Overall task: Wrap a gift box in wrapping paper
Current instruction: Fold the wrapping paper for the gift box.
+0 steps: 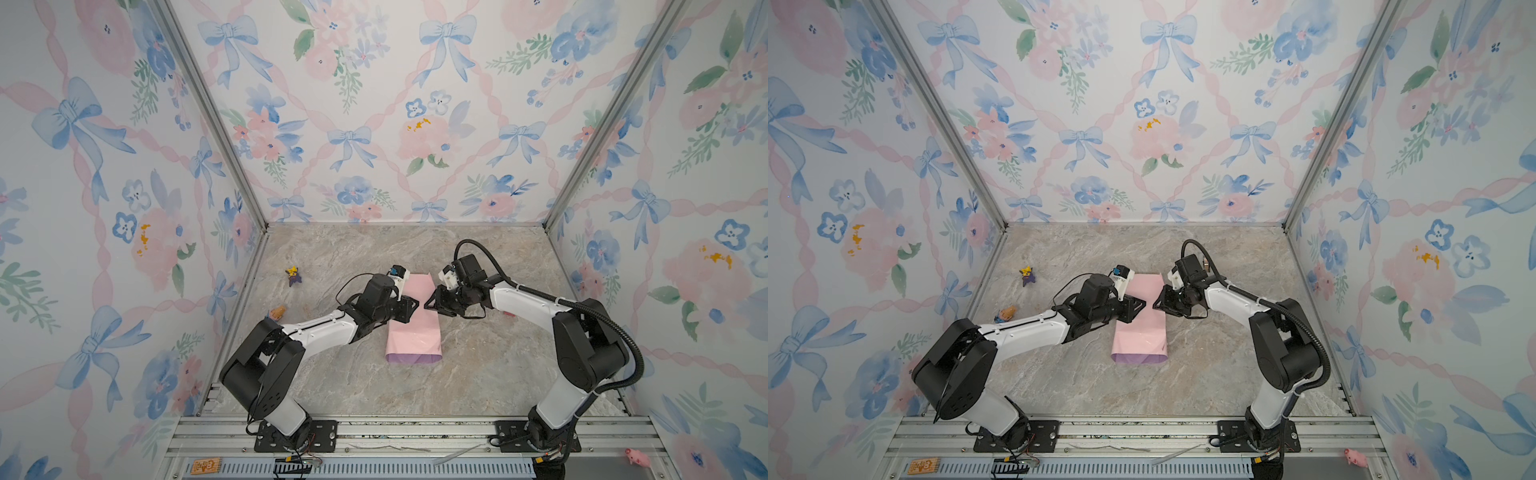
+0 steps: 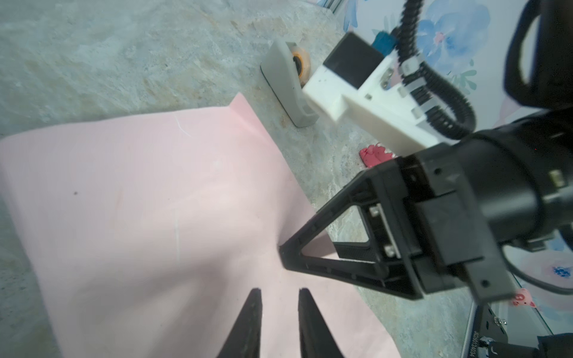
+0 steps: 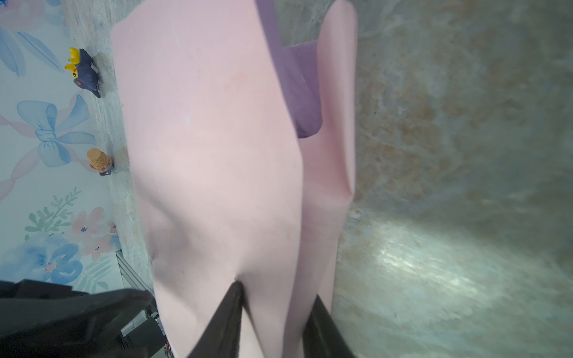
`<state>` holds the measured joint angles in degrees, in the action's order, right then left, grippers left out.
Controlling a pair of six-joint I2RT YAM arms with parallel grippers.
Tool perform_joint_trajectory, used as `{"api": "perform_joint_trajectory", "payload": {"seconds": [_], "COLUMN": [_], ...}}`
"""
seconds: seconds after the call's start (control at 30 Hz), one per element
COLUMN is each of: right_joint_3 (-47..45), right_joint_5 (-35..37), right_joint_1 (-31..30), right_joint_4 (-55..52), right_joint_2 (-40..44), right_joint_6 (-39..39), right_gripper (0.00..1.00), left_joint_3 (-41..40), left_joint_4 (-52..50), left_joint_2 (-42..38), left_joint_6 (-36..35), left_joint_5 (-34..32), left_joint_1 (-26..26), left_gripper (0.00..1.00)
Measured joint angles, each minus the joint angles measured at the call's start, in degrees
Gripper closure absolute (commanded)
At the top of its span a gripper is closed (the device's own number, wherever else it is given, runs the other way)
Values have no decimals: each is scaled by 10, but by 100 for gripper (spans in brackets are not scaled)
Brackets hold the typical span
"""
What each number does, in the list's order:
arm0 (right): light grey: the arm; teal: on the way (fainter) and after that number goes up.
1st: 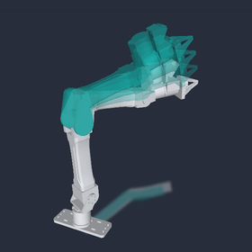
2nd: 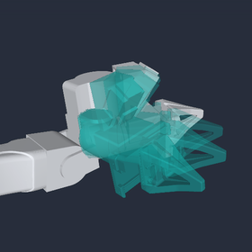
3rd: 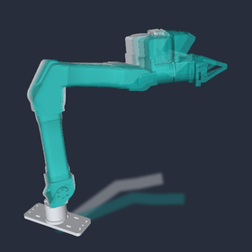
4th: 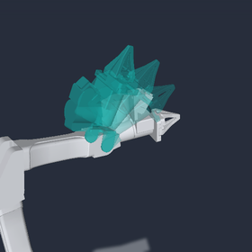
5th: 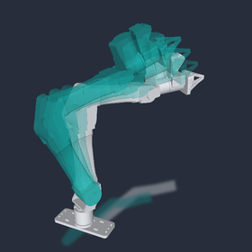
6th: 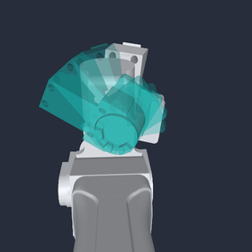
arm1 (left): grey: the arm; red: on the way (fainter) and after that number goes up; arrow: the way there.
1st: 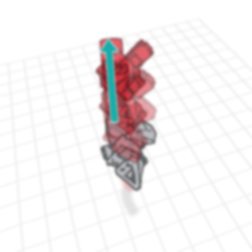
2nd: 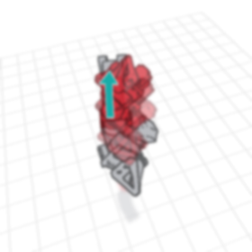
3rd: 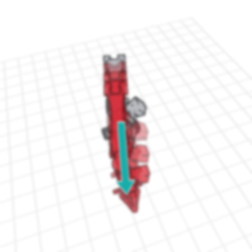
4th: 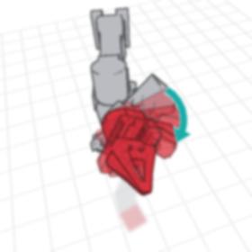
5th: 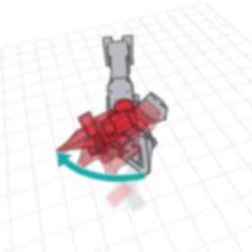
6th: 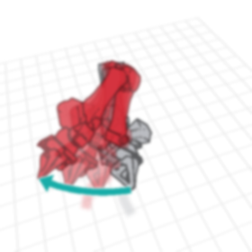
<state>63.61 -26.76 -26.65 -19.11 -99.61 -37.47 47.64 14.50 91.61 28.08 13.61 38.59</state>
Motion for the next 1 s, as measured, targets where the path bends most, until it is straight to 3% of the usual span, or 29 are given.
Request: {"api": "perform_joint_trajectory", "payload": {"seconds": [0.07, 0.2, 0.3, 0.4, 0.63, 1.0], "right_joint_3": [0, -12, -27, -44, -75, -86], "right_joint_5": [2, 16, 15, 4, -26, -34], "right_joint_1": [0, 0, 0, 0, -1, -1], "right_joint_4": [-1, -9, -24, -28, -2, 21], "right_joint_2": [0, 11, 32, 56, 63, 65], "right_joint_6": [-1, 2, 7, 7, -5, -7], "right_gripper": [58, 34, 33, 38, 63, 68], "left_joint_3": [-1, -5, -12, -15, -17, 46], "left_joint_4": [0, 8, 17, 24, 27, 9], "left_joint_2": [14, 20, 20, 20, 18, 16], "left_joint_6": [0, -4, -5, -6, -7, -6], "left_joint_5": [0, -1, 0, 0, 0, 33], "left_joint_1": [0, 0, 0, 0, 0, 0], "left_gripper": [76, 77, 77, 77, 77, 77]}}
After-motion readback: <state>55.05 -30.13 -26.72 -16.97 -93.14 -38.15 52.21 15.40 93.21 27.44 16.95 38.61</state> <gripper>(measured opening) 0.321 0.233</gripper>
